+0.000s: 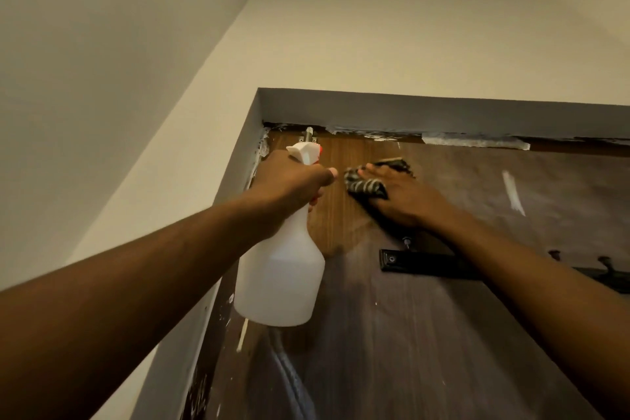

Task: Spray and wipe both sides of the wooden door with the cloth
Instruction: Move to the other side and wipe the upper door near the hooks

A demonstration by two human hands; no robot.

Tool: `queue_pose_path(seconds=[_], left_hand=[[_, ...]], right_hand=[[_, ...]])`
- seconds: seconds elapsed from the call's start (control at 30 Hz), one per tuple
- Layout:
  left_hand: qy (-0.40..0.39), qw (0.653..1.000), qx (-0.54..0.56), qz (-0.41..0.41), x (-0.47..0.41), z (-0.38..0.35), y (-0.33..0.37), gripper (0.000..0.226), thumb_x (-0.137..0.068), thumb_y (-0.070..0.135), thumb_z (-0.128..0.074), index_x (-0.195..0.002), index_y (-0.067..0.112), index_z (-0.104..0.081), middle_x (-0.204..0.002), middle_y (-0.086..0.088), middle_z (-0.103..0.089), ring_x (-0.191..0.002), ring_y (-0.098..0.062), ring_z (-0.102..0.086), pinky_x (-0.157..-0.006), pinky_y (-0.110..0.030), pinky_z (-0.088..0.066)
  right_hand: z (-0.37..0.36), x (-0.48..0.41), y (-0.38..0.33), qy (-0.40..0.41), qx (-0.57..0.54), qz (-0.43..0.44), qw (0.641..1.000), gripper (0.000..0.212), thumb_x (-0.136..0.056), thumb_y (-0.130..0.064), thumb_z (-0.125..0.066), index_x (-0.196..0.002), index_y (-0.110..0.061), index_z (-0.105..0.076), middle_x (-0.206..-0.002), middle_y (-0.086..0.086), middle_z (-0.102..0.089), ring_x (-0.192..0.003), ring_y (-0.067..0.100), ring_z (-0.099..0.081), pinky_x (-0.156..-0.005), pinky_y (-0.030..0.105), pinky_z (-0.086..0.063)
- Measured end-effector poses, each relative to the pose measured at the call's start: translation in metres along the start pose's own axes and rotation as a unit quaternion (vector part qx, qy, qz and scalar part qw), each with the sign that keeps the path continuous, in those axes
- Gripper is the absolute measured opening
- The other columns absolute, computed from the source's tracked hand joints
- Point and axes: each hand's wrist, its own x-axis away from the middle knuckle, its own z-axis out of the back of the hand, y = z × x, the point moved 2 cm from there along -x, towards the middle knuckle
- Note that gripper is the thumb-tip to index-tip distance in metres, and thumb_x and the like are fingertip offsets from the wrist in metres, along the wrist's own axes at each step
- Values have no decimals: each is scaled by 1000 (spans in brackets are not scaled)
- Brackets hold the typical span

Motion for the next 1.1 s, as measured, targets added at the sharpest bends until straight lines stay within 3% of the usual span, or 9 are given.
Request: queue_pose_path(seconds=[0.1,0.2,0.43,0.6,0.73,0.83,0.97,1.1], left_hand=[[-4,1000,-5,-3,-1,-6,2,51,-80,32,-70,-120,10,-47,-91,-10,-63,-72,-16,-62,-59,-28,-51],[-6,1000,-5,5,-1,-12,3,49,-80,31,-70,-118,10,-47,-90,-10,-63,-72,-16,-62,-56,-26,-50],[1,1000,12,22,1,-35,9,31,-80,25,-70,-102,15,-50,-83,-8,-65,-69,-15,-63,-56,-25,-51],[-19,999,-18,32,10,-66,14,46,-78,25,-73,-113,9,-49,-92,-10,-63,-72,-15,-63,-58,-24,-50],[3,998,-60,23,8,-82,13,61,-74,29,-76,-122,8,-46,-102,-12,-62,-79,-18,-64,-64,-27,-54],[23,997,-77,12,2,-83,19,60,-72,30,-77,-119,7,-48,-103,-12,-63,-91,-25,-65,-78,-37,-56],[-9,1000,-17,10,-4,-82,28,35,-78,25,-72,-99,13,-47,-93,-9,-62,-77,-17,-62,-62,-27,-52],[-25,1000,14,10,-7,-84,28,35,-81,26,-68,-105,15,-46,-97,-12,-62,-84,-22,-63,-71,-33,-55]], right_hand=[[15,-42,9,56,2,-68,996,61,-101,-55,-27,-153,-24,-25,-161,5,-23,-145,26,-26,-118,45,-19],[18,-80,-7,83,3,-97,992,59,-101,-53,-28,-153,-25,-28,-160,5,-26,-146,27,-25,-120,45,-17],[6,-30,-2,-9,-16,42,999,64,-100,-54,-38,-155,-33,-15,-164,-5,-10,-151,16,-8,-121,41,-3],[16,15,74,16,-9,-61,998,69,-98,-63,-29,-157,-29,-12,-164,-2,-11,-149,21,-15,-120,43,-11],[25,-21,91,132,-21,-155,979,53,-99,-52,-33,-144,-25,-41,-150,9,-43,-134,30,-42,-115,47,-31],[23,-55,77,122,-11,-152,981,56,-99,-53,-31,-151,-33,-31,-159,2,-29,-146,27,-27,-120,46,-15],[6,-39,50,74,-3,-32,997,64,-98,-61,-30,-155,-37,-14,-164,-6,-12,-150,20,-14,-122,46,-8],[7,21,65,16,-3,-8,1000,66,-100,-58,-31,-156,-34,-6,-163,-9,-3,-151,15,-4,-122,42,-1]])
